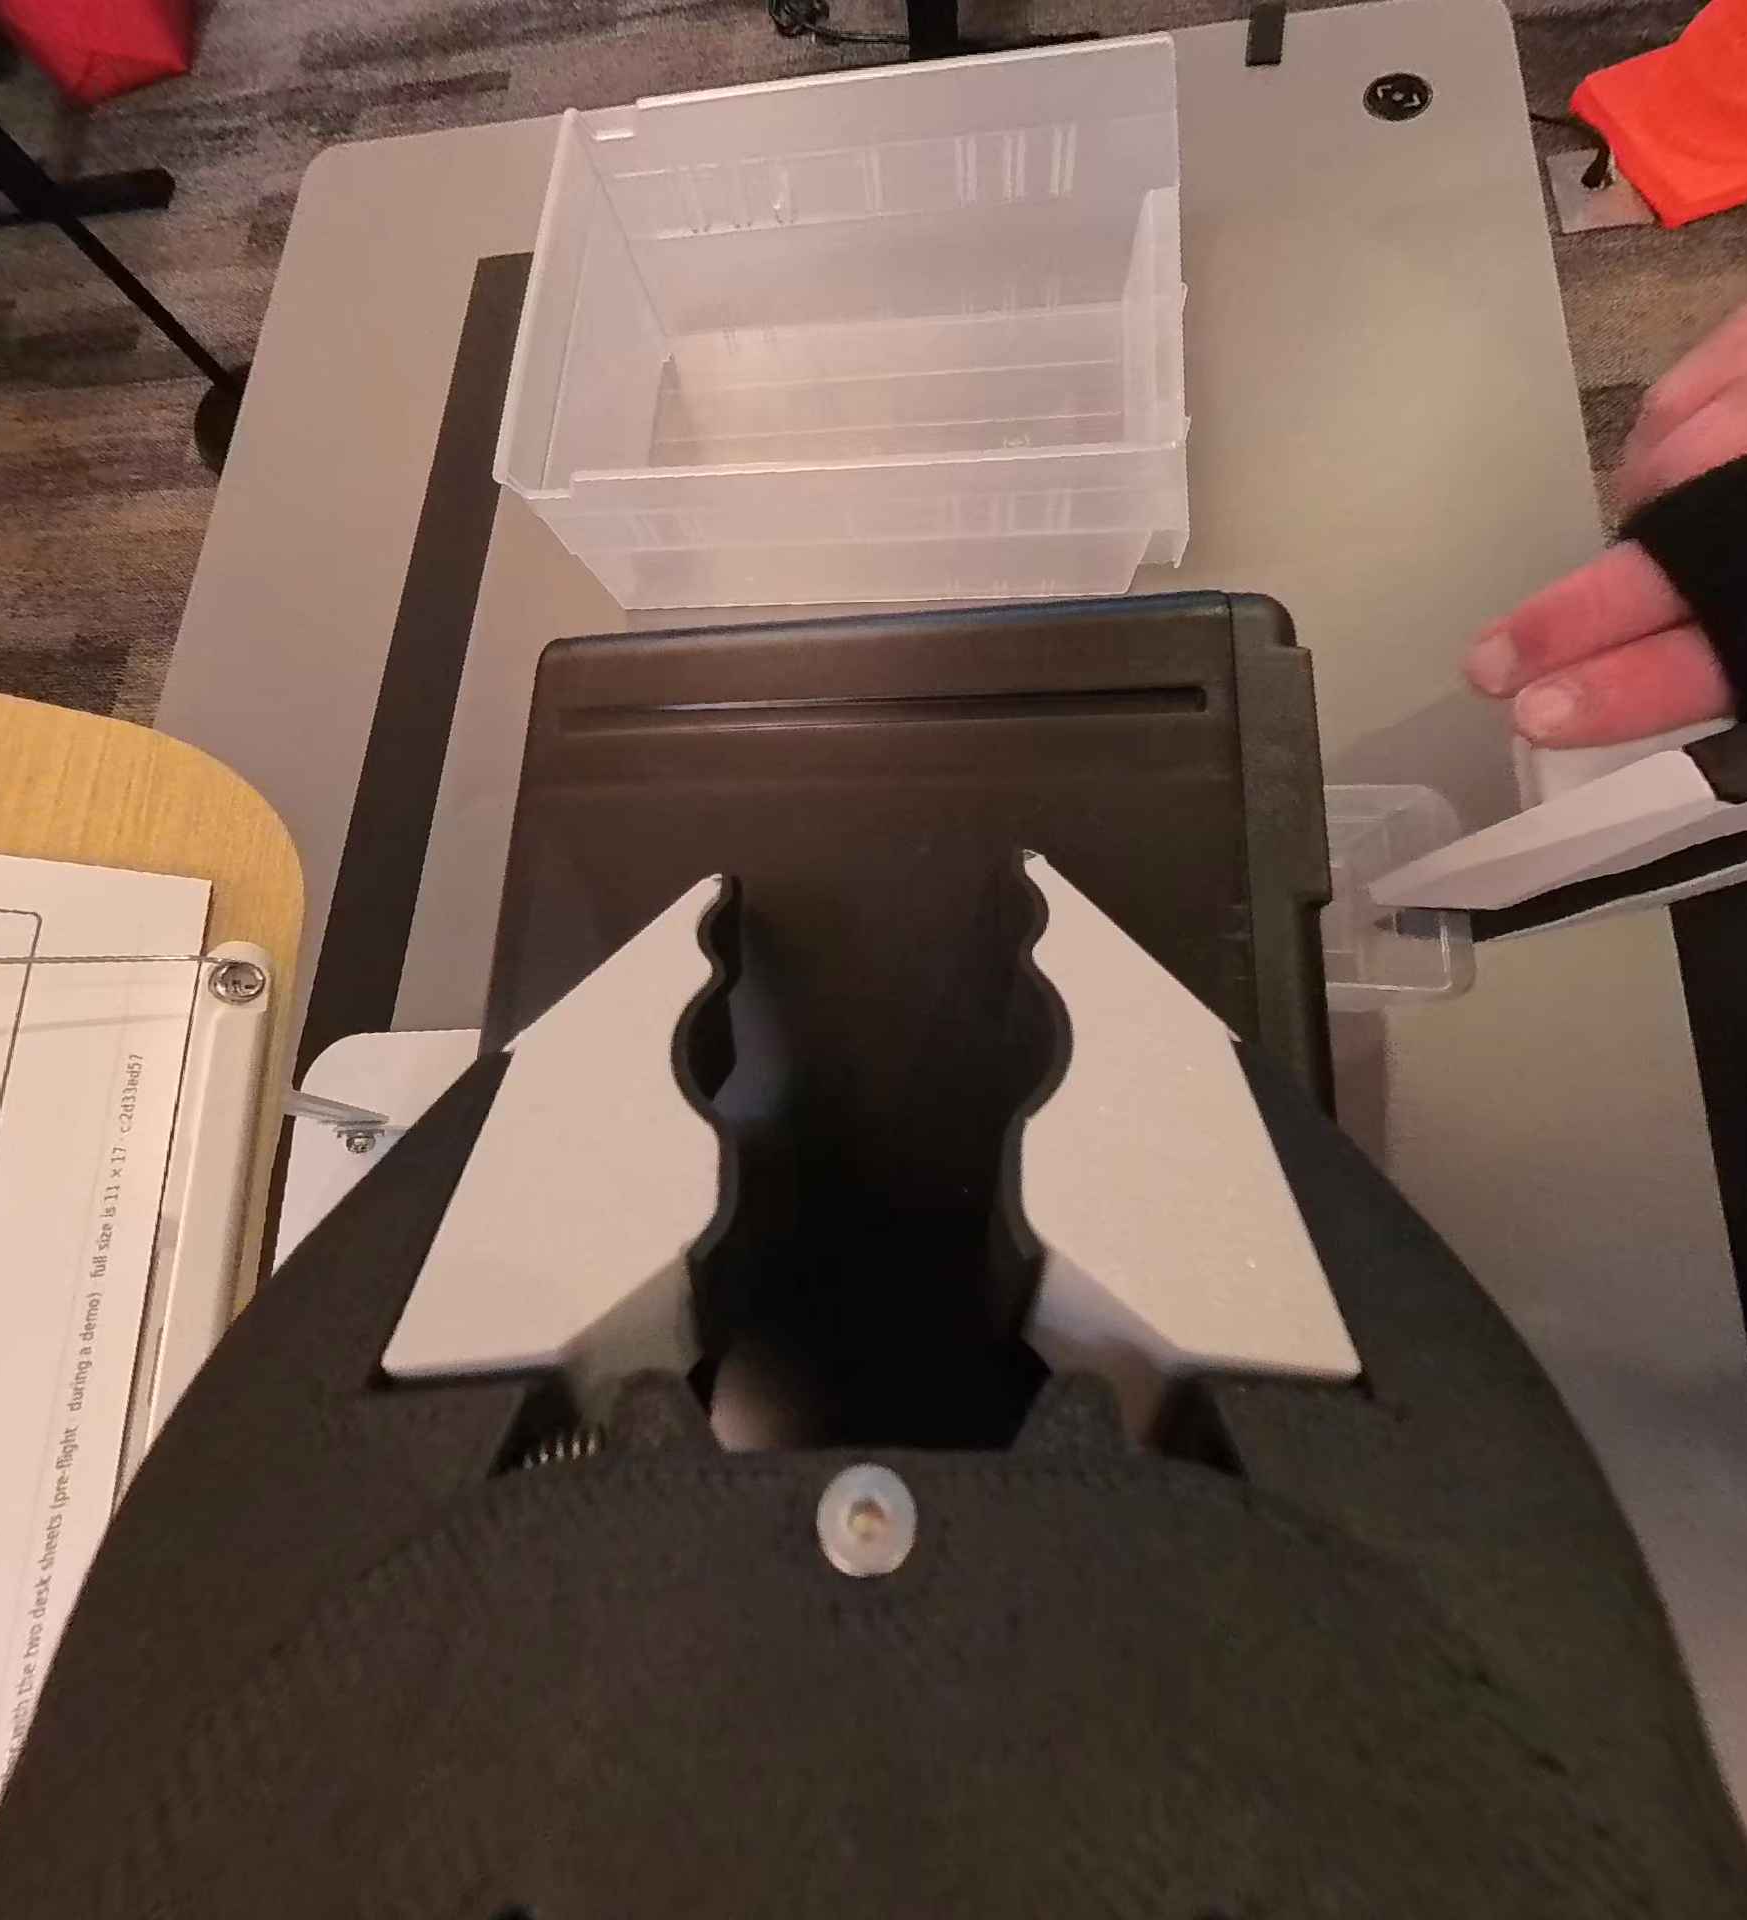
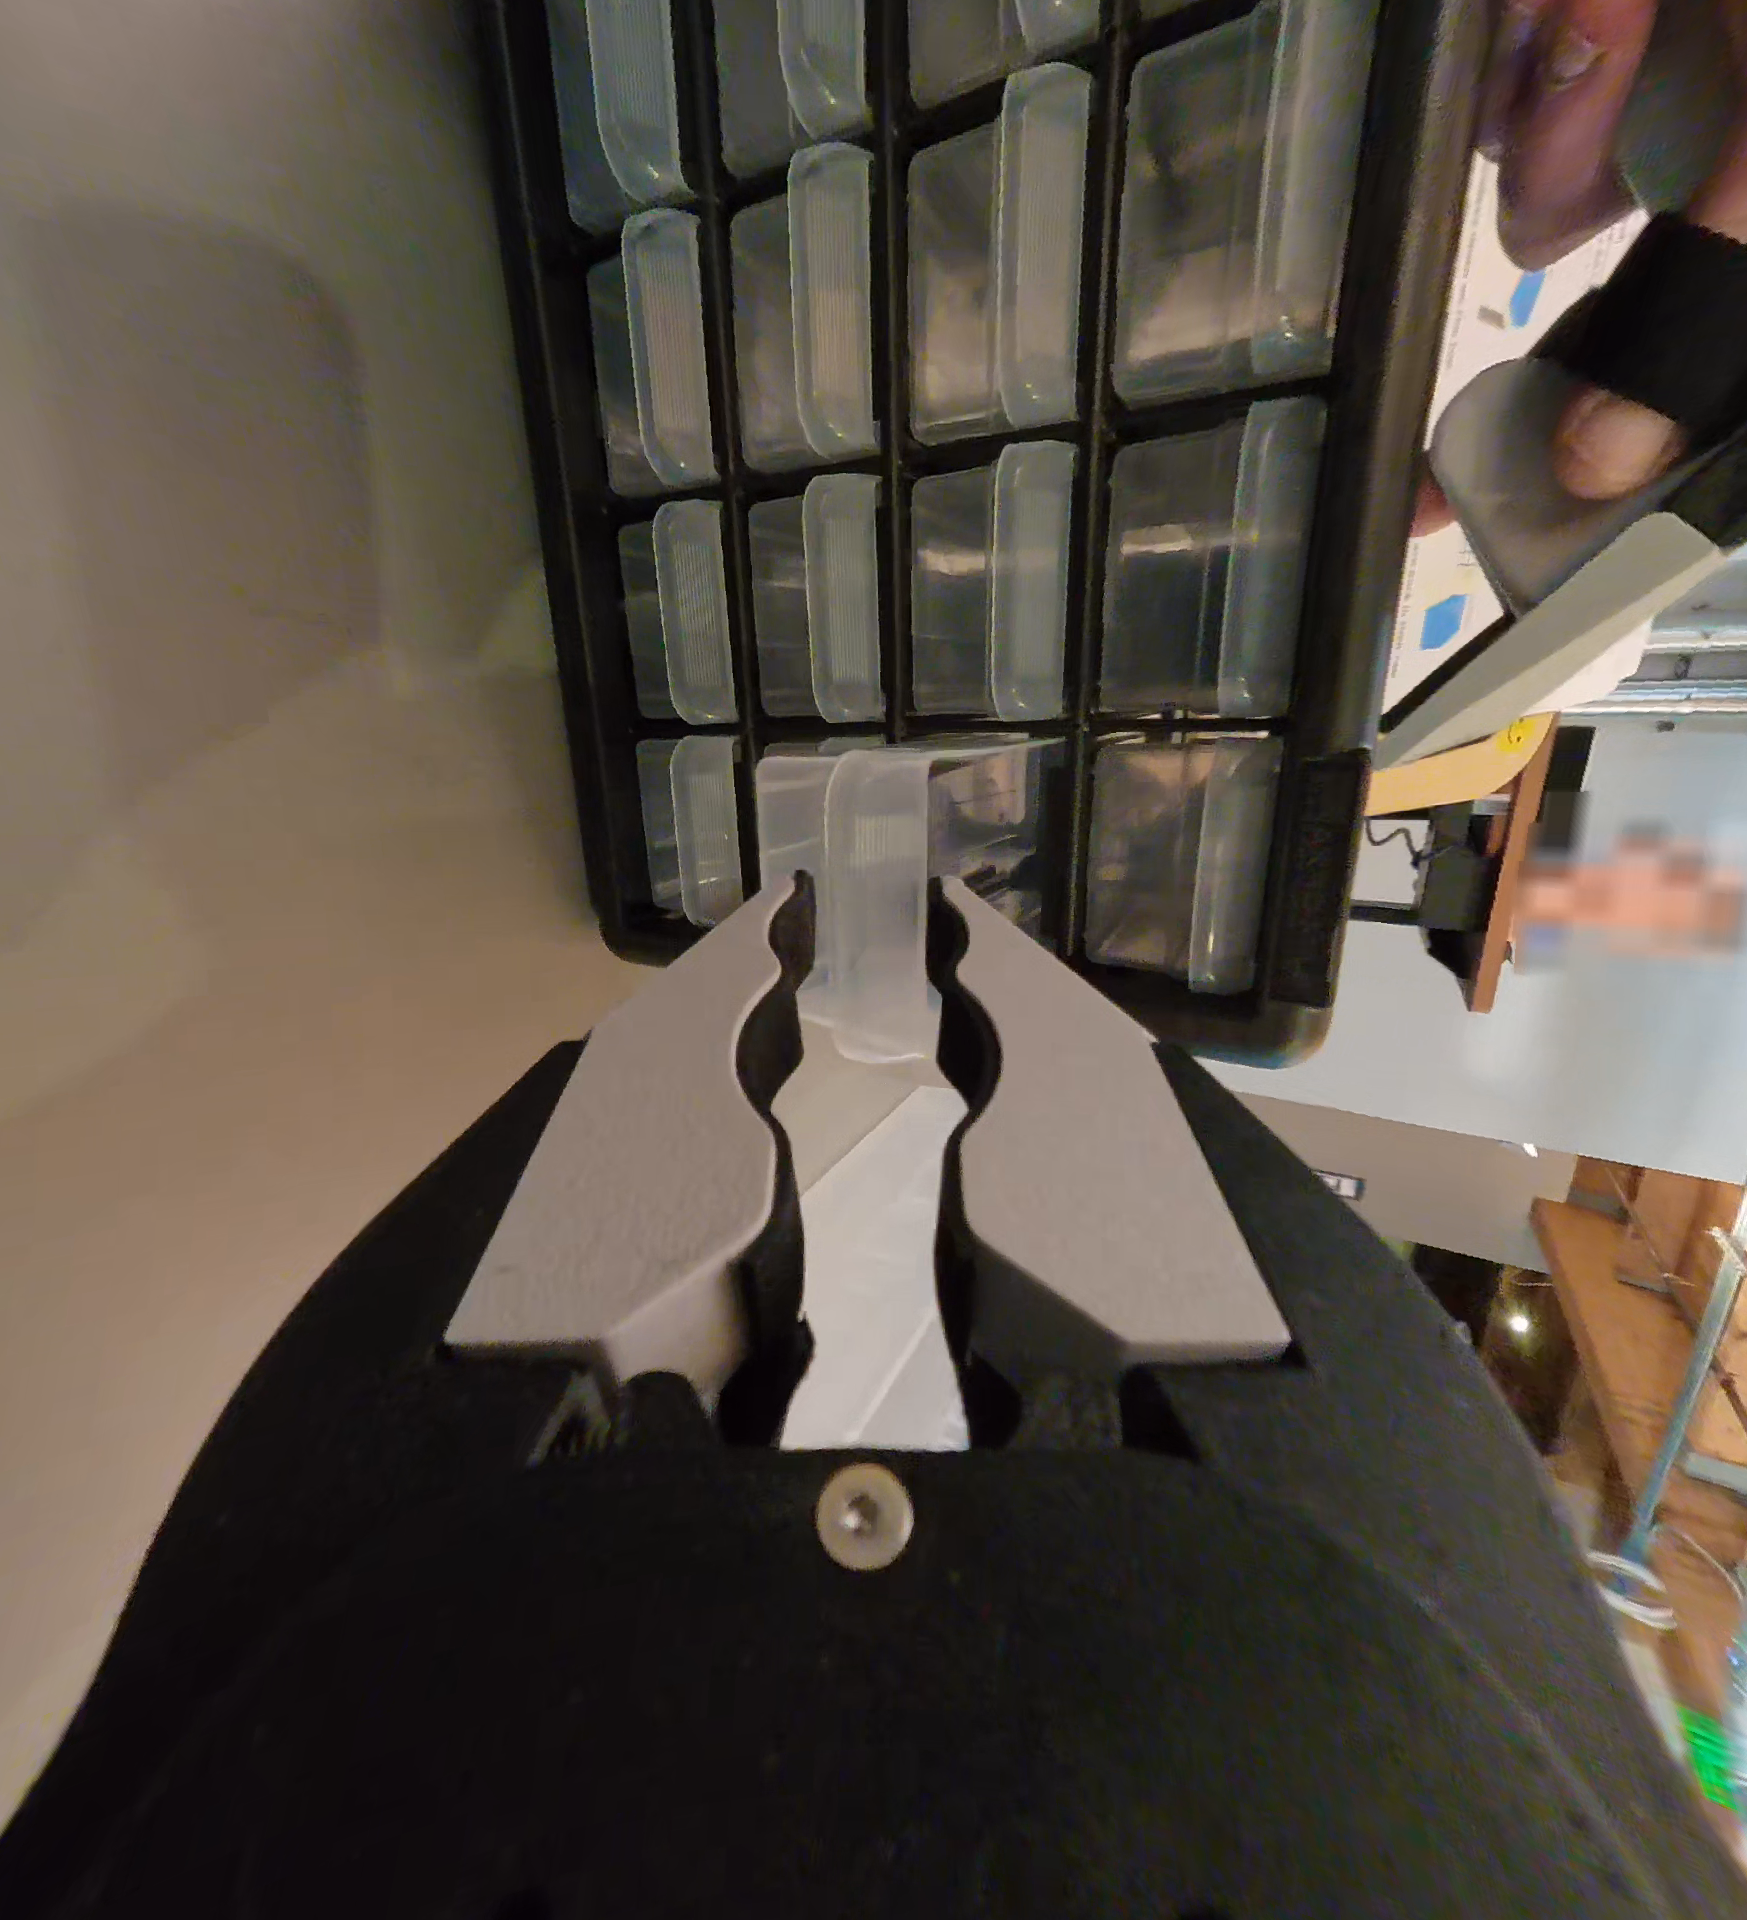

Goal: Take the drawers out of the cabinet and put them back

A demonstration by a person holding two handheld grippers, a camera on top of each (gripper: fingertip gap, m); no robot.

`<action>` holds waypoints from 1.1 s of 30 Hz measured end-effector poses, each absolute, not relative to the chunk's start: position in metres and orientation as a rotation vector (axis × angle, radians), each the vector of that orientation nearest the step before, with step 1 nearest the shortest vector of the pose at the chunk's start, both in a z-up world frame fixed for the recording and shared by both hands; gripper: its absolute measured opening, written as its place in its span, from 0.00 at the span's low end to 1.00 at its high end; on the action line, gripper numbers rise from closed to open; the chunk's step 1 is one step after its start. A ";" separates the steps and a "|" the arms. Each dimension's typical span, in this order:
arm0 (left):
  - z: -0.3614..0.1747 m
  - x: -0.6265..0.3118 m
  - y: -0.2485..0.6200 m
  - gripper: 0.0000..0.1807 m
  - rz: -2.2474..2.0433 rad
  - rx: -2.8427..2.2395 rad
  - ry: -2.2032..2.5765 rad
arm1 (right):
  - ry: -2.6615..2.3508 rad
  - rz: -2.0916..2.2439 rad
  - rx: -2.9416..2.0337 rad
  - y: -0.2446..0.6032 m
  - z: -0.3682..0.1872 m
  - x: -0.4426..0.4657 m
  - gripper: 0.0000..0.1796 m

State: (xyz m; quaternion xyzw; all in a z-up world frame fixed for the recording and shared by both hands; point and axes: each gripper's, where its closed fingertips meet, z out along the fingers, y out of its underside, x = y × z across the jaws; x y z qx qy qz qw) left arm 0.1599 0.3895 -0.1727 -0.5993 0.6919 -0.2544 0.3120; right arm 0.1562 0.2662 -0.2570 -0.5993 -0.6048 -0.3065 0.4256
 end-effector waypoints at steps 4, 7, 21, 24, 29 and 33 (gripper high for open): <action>-0.173 0.160 0.390 0.28 -0.674 -1.583 1.827 | -1.492 -0.773 -1.501 0.263 -0.255 0.157 0.10; -0.173 0.160 0.389 0.28 -0.675 -1.582 1.828 | -1.507 -0.785 -1.499 0.261 -0.254 0.158 0.09; -0.173 0.160 0.390 0.28 -0.681 -1.585 1.831 | -1.633 -0.608 -1.566 0.203 -0.231 0.140 0.09; -0.173 0.160 0.391 0.26 -0.675 -1.588 1.826 | -1.643 -0.616 -1.616 0.199 -0.223 0.143 0.09; -0.173 0.160 0.390 0.25 -0.677 -1.584 1.830 | -1.582 -0.472 -1.728 0.198 -0.214 0.157 0.09; -0.173 0.160 0.390 0.25 -0.690 -1.595 1.832 | -1.645 -0.331 -1.784 0.202 -0.196 0.159 0.09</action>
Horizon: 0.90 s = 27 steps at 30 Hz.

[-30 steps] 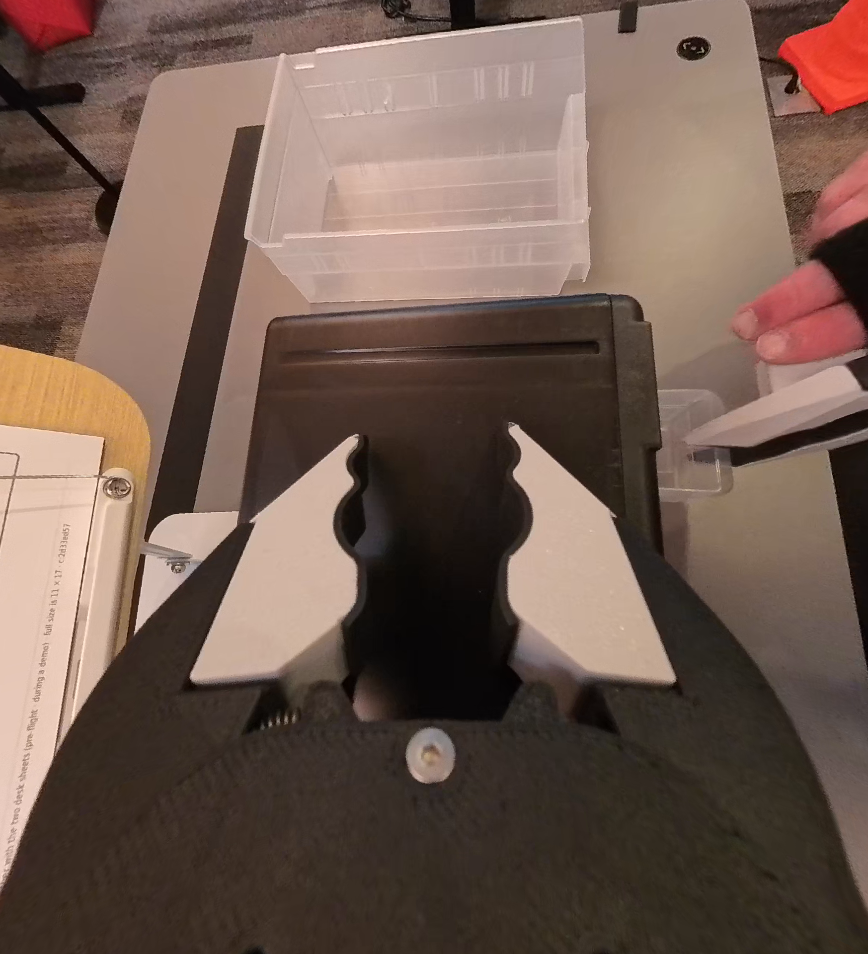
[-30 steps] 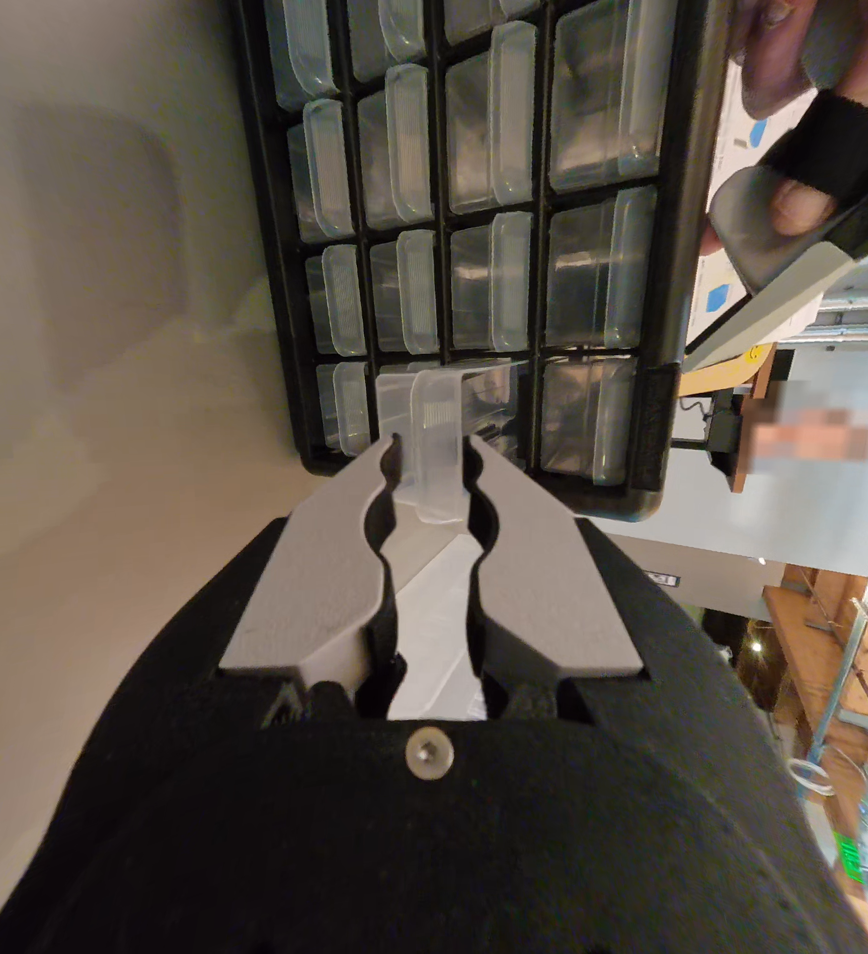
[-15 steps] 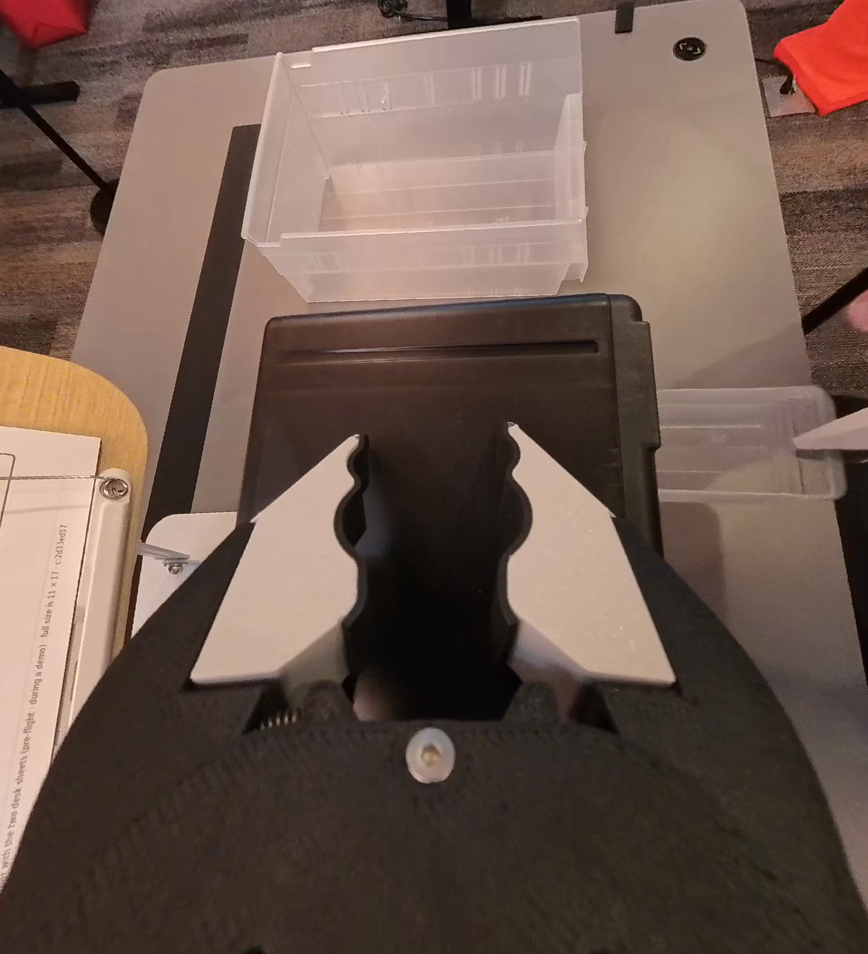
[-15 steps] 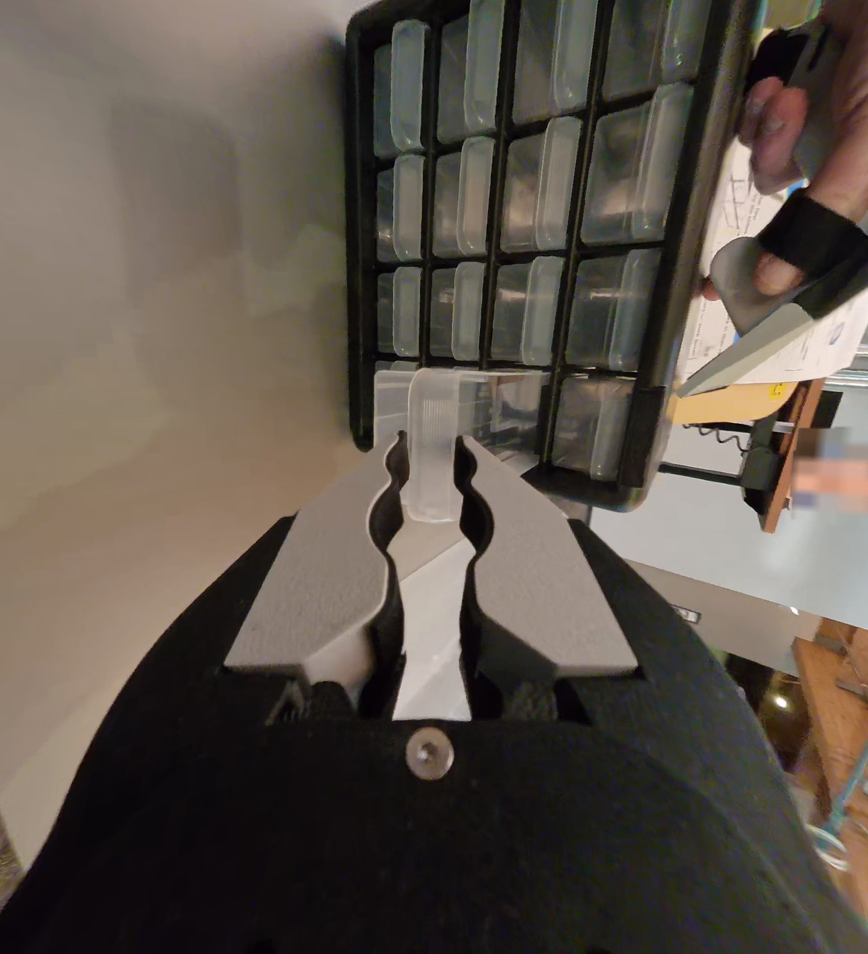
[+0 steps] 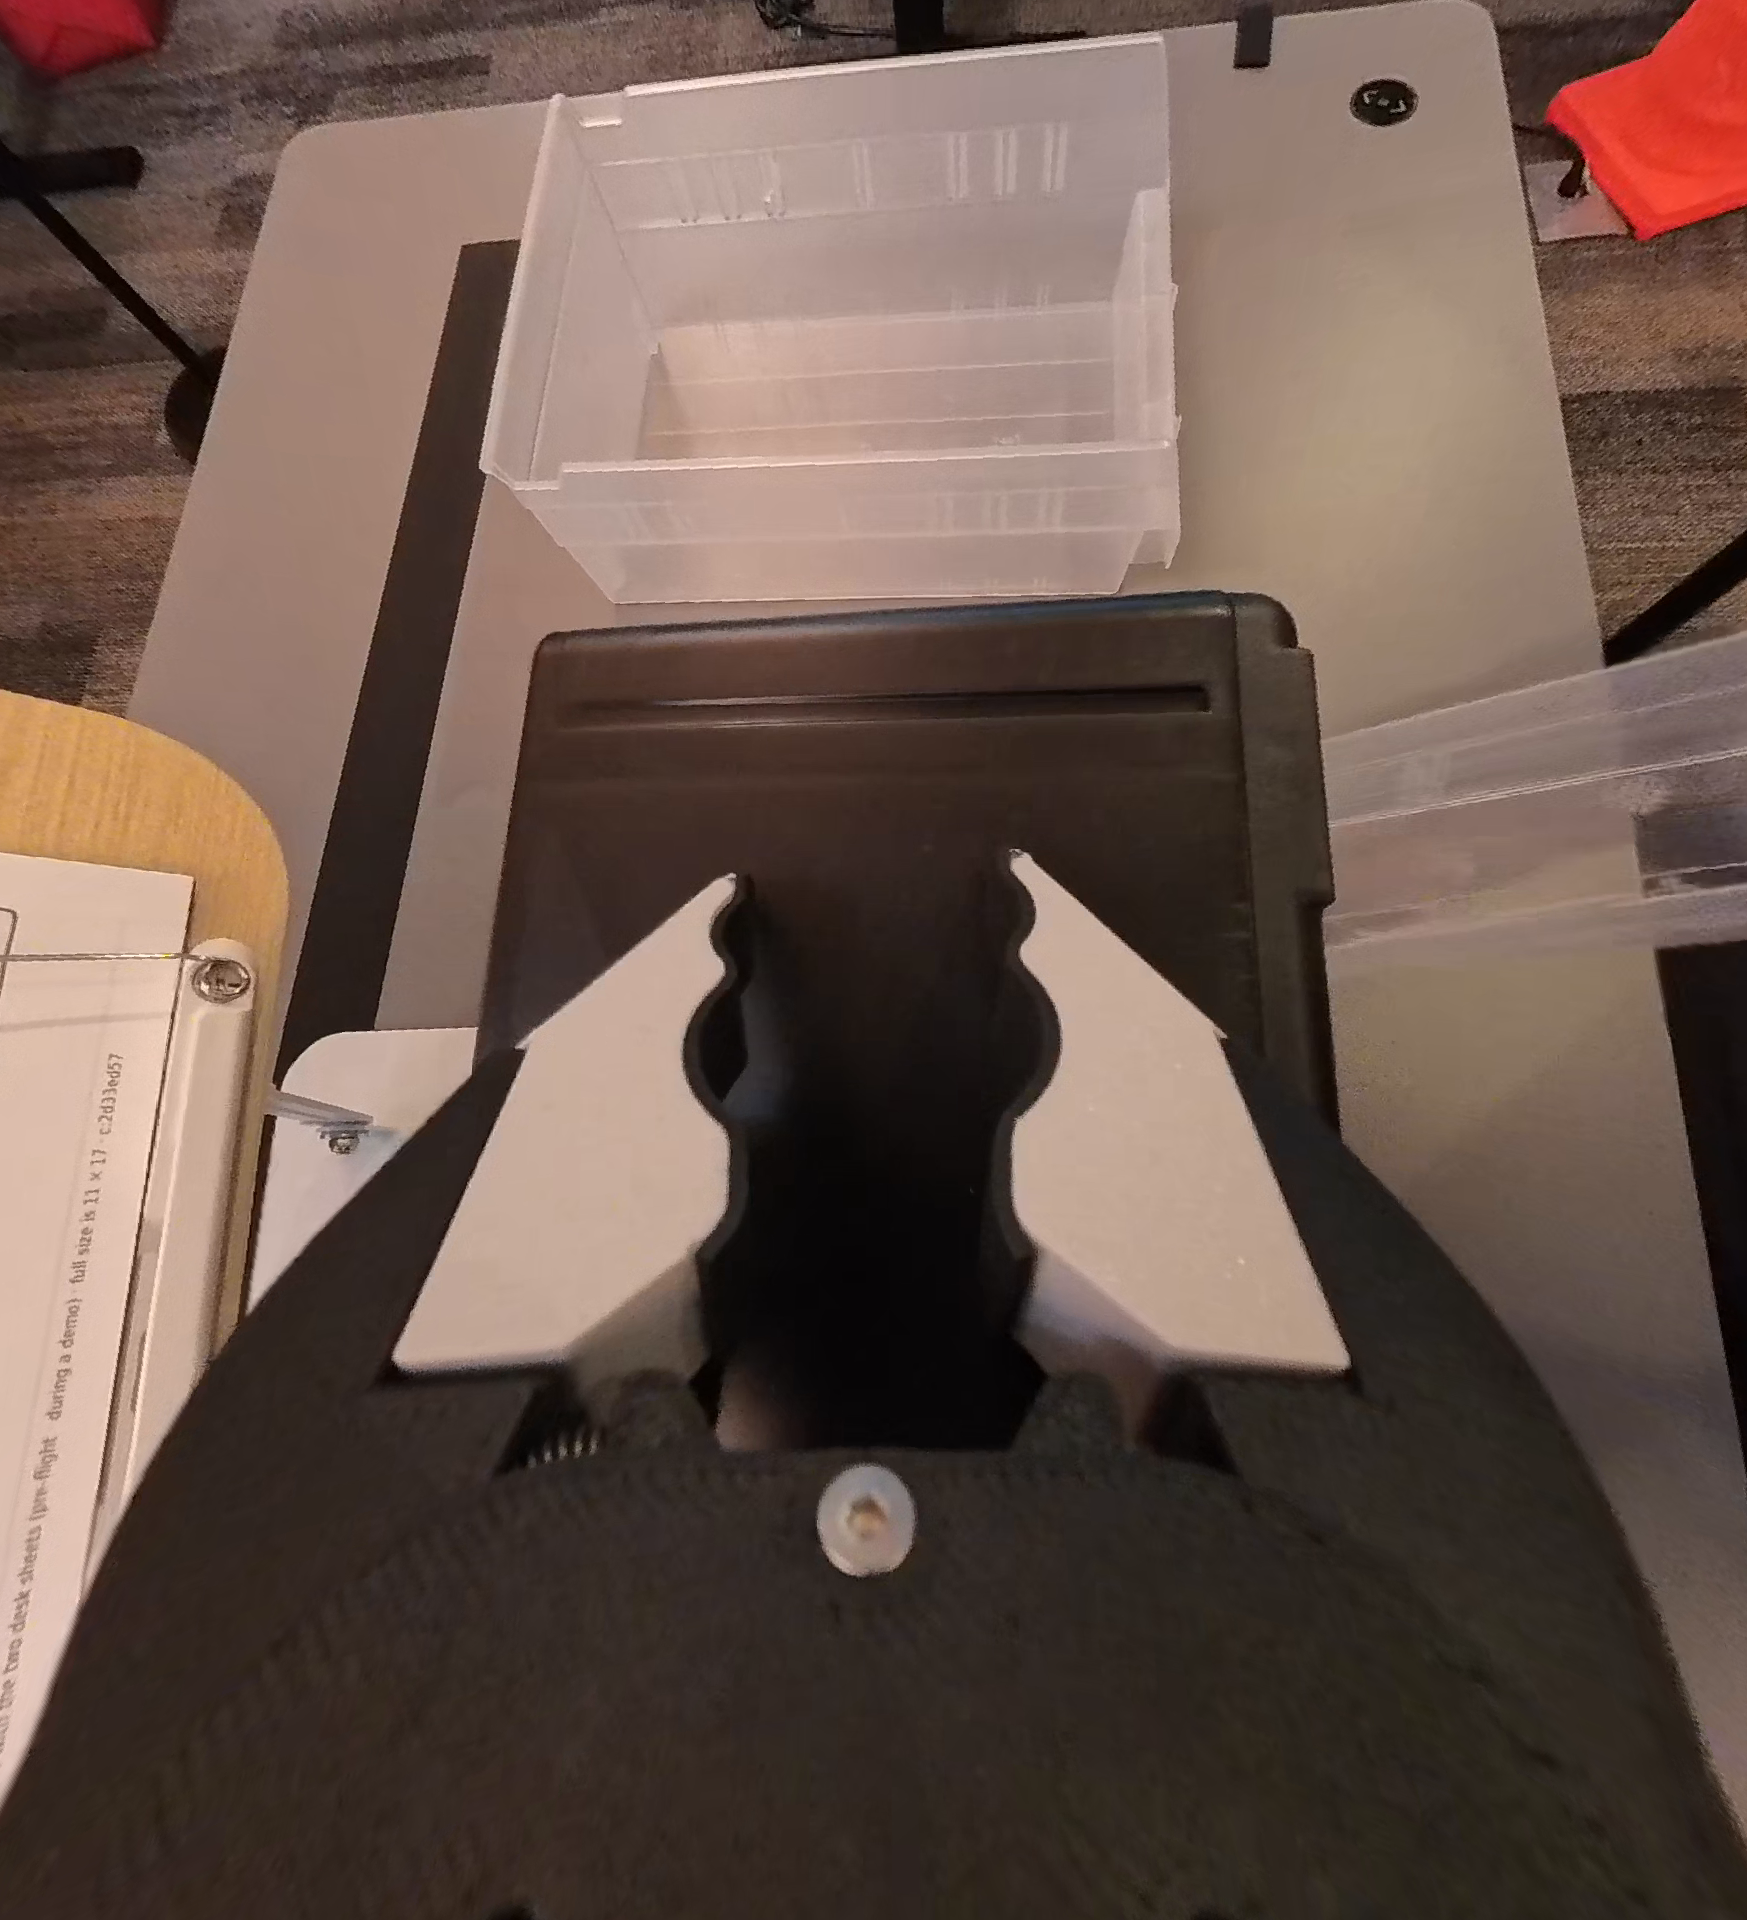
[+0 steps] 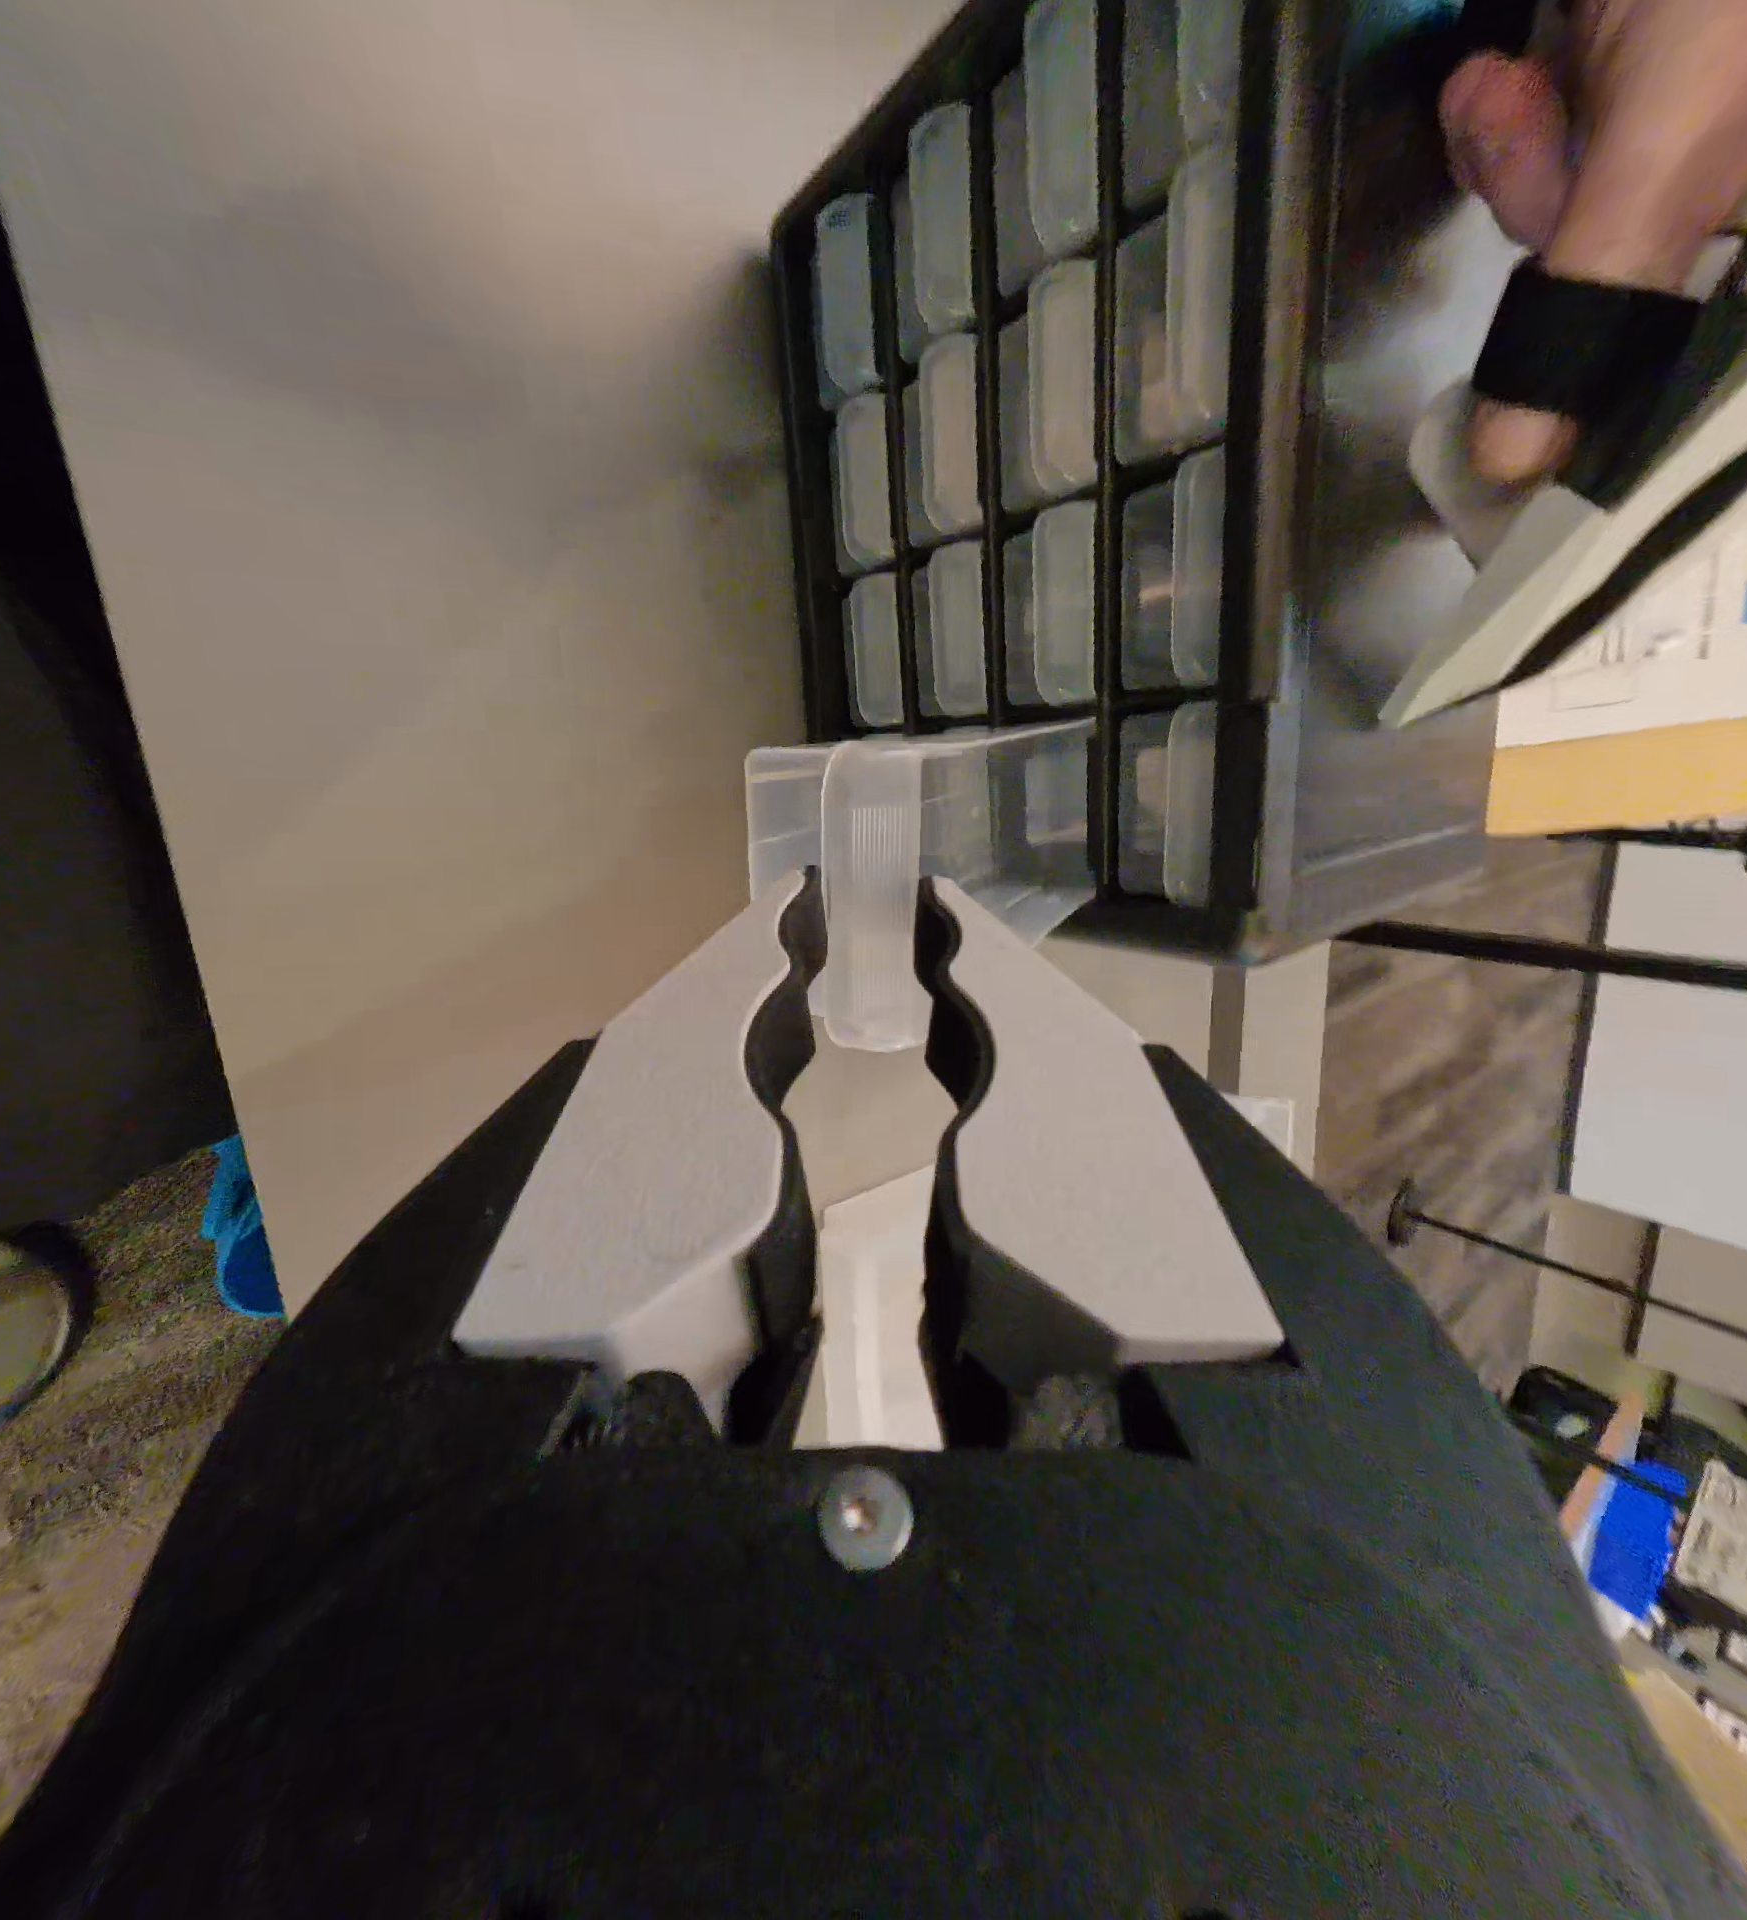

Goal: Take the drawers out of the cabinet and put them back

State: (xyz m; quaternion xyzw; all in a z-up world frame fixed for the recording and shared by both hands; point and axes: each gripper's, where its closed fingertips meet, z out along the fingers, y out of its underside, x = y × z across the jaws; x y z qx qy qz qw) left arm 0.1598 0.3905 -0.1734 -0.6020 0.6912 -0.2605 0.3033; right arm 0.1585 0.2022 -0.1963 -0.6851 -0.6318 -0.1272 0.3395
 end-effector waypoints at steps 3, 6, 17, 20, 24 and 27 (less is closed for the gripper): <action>-0.174 0.160 0.391 0.25 -0.691 -1.598 1.830 | -1.661 -0.313 -1.807 0.206 -0.189 0.150 0.08; -0.173 0.160 0.391 0.25 -0.688 -1.597 1.828 | -1.638 -0.432 -1.843 0.197 -0.213 0.138 0.09; -0.173 0.160 0.391 0.24 -0.680 -1.593 1.824 | -1.730 -0.234 -1.741 0.165 -0.275 0.149 0.09; -0.173 0.160 0.391 0.24 -0.679 -1.592 1.824 | -1.859 -0.248 -1.681 0.152 -0.310 0.168 0.09; -0.173 0.160 0.391 0.24 -0.682 -1.593 1.824 | -1.908 -0.193 -1.695 0.142 -0.335 0.187 0.09; -0.173 0.160 0.391 0.24 -0.682 -1.594 1.824 | -1.891 -0.175 -1.799 0.140 -0.346 0.201 0.27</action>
